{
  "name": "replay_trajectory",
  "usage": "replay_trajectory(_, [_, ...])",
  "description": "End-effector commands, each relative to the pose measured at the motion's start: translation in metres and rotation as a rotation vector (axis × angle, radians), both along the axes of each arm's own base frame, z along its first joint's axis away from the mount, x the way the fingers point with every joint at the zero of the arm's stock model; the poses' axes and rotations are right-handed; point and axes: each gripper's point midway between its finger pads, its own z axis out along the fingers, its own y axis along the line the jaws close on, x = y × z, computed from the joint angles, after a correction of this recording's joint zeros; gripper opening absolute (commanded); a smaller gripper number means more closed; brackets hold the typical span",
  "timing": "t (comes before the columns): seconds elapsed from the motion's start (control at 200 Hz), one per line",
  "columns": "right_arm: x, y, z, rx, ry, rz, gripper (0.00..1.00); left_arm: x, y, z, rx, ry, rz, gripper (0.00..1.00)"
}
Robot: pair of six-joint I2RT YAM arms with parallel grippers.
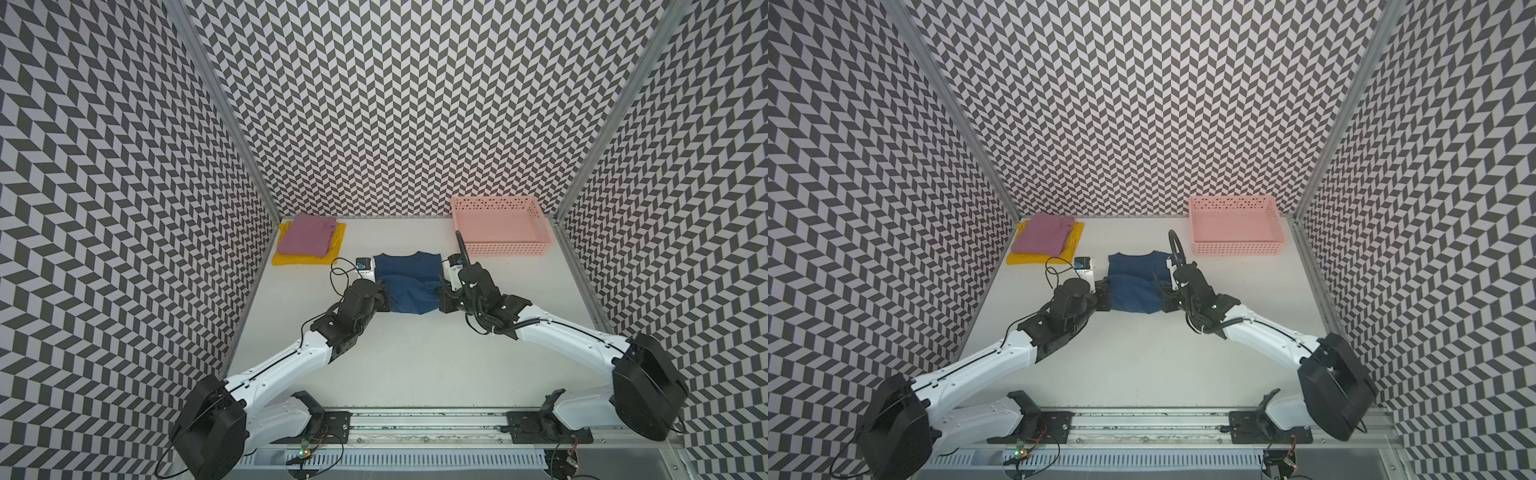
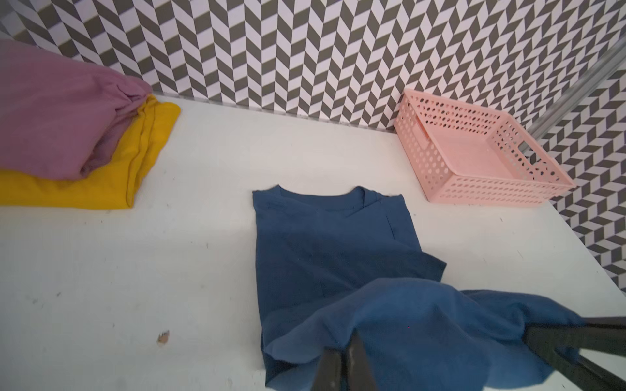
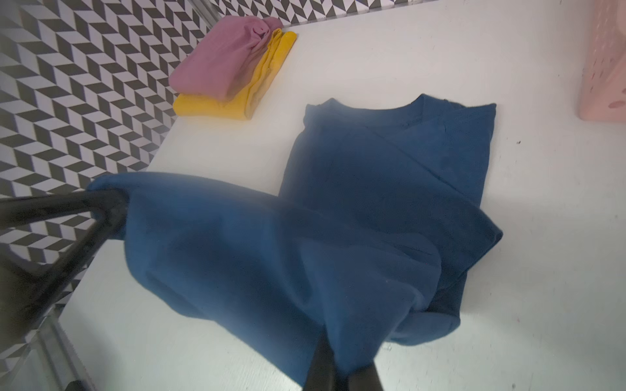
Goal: Fold and stack t-shirts
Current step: Fold the T-shirt.
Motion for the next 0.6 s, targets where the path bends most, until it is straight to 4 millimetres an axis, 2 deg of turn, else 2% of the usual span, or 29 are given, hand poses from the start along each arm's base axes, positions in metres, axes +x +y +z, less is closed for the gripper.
replay_trajectory(0.0, [0.033, 0.008, 0.023, 0.006, -0.104, 0.001, 0.00, 0.031, -0.001, 0.026, -0.043, -0.073, -0.004, 0.00])
replay_trajectory(0.115, [0.059, 0.011, 0.022, -0.025, -0.107, 0.009, 0.00, 0.056, -0.001, 0.020, -0.055, -0.079, 0.003, 0.00])
replay_trajectory(0.225, [0.076, 0.011, 0.018, -0.009, -0.107, 0.011, 0.00, 0.080, -0.008, 0.006, -0.050, -0.035, -0.011, 0.00])
replay_trajectory(0.421, [0.099, 0.004, 0.005, 0.001, -0.097, 0.003, 0.00, 0.115, -0.016, -0.011, -0.067, -0.026, -0.024, 0.00])
replay_trajectory(0.596, [0.118, 0.009, -0.005, 0.027, -0.094, 0.024, 0.00, 0.151, -0.022, -0.012, -0.055, -0.043, -0.027, 0.00])
